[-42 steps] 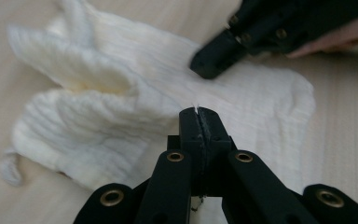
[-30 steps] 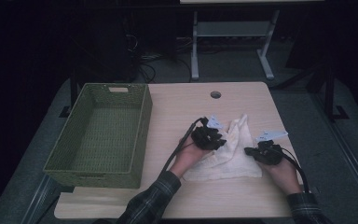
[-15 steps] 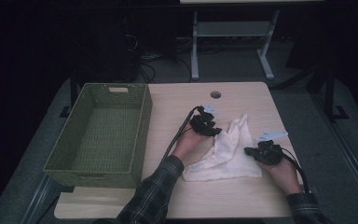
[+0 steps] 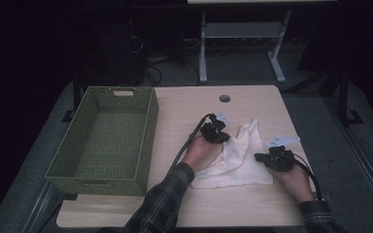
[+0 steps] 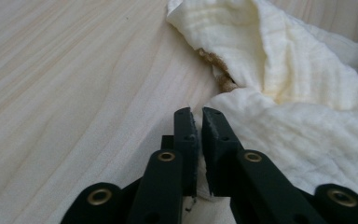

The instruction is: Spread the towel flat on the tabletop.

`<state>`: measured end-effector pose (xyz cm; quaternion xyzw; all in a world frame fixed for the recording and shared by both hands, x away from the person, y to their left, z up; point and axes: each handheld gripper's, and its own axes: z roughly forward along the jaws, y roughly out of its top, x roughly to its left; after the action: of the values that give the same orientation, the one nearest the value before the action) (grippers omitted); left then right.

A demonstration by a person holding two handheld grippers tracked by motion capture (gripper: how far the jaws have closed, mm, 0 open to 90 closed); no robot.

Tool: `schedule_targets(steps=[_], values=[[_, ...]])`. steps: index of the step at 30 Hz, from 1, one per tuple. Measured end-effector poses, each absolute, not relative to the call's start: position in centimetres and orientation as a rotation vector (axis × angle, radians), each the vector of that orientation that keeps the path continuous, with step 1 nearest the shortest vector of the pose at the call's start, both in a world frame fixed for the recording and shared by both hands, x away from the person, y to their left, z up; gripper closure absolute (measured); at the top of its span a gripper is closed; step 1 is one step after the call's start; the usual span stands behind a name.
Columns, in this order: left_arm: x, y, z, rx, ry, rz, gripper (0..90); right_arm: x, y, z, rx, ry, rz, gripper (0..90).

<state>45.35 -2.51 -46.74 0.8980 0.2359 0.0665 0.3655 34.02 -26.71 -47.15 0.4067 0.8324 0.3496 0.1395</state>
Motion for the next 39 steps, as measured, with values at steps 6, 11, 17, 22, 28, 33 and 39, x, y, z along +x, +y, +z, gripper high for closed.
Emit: schedule_targets(steps=[6,11,17,22,28,33,39], values=[[45.0,-1.7,-44.6,2.262,0.595,0.219,86.1,34.0,-26.7,-47.2,1.177,2.403,1.013,89.6],[45.6,0.4,-41.6,2.211,0.642,0.306,86.4,34.0,-26.7,-47.1,1.172,2.406,1.007,89.6],[46.9,3.2,-39.5,2.168,0.706,0.395,86.5,34.0,-26.7,-47.1,1.186,2.404,1.013,89.7],[48.1,4.9,-38.6,2.126,0.758,0.439,86.6,34.0,-26.7,-47.1,1.182,2.406,1.016,89.7],[49.5,6.9,-38.2,2.128,0.843,0.515,86.6,34.0,-26.7,-47.2,1.178,2.406,1.015,89.6],[49.8,7.7,-38.7,2.138,0.917,0.55,85.7,34.0,-26.7,-47.1,1.168,2.409,1.006,89.7],[49.1,7.4,-39.7,2.135,0.935,0.496,70.2,33.9,-26.7,-47.0,1.171,2.416,0.992,89.5]])
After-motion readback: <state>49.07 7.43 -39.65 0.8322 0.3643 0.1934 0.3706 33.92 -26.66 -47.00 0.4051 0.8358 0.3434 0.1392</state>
